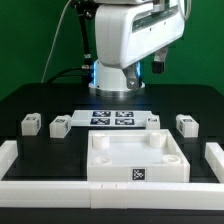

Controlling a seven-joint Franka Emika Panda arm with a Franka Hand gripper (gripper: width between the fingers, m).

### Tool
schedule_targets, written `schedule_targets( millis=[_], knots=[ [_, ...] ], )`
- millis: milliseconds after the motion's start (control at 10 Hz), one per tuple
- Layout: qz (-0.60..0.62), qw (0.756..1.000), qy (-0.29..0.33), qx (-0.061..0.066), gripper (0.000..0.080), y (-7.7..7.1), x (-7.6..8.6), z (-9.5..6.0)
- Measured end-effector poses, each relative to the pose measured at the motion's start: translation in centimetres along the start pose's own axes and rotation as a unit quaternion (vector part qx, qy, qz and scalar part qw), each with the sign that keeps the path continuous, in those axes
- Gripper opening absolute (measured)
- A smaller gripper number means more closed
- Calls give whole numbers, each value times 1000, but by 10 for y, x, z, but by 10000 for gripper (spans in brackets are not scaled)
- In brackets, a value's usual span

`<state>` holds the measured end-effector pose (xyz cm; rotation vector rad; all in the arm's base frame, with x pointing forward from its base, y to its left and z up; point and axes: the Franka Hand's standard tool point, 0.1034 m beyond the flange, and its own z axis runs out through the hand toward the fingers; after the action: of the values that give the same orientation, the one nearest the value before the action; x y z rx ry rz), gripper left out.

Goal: Assemble one leg

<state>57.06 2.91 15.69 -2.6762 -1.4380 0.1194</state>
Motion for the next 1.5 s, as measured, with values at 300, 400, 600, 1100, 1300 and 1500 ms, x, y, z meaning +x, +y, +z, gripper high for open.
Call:
schedule_targets(
  millis=[300,400,600,1100,1300,1500],
  knots=[
    [0,1000,0,0,650,0,0,0],
    [0,1000,0,0,650,0,0,1],
    [0,1000,-1,0,650,0,0,1],
    [-141,988,25,-62,650,-15,-15,33],
    [-233,970,6,-67,650,-14,-18,45],
    [-241,968,1,-71,650,-13,-19,50]
  ],
)
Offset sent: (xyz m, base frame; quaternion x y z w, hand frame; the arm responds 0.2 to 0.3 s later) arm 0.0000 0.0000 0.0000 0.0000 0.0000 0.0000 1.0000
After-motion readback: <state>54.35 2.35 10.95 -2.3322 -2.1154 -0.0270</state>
